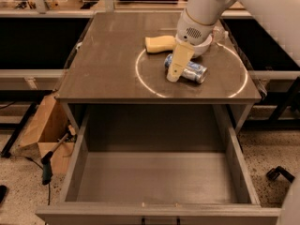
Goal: Place redbull can into top drawer
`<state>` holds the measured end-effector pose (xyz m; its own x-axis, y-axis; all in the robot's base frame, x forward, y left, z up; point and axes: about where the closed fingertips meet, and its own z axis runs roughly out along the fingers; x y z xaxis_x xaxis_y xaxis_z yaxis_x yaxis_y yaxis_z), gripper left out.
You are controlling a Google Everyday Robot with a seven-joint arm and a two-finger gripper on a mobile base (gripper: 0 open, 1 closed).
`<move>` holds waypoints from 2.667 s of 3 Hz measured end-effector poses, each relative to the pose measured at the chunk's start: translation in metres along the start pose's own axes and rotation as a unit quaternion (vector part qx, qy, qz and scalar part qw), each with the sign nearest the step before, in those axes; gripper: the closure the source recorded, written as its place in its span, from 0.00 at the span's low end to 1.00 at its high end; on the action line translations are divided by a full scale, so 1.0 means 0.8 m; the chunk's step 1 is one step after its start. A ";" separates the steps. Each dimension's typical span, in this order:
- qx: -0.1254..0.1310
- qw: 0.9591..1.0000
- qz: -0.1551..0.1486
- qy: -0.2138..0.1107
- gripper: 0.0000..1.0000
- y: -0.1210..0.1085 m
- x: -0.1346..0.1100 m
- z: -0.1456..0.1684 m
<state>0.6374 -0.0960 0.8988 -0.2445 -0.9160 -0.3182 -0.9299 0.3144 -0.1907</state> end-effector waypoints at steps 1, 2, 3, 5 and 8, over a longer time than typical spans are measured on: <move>-0.002 1.000 0.004 0.010 0.00 -0.024 0.003 0.027; -0.009 1.000 0.010 0.017 0.00 -0.035 0.009 0.046; -0.029 0.999 0.030 0.026 0.00 -0.026 0.031 0.068; -0.021 0.999 0.020 0.019 0.00 -0.028 0.018 0.048; -0.009 1.000 0.028 0.011 0.00 -0.014 0.034 0.011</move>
Offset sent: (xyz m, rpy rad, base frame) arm 0.0464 -0.0131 -0.0423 -0.0302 0.0505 -0.0359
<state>0.6433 -0.1221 0.8842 -0.3015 -0.9024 -0.3078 -0.9196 0.3605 -0.1560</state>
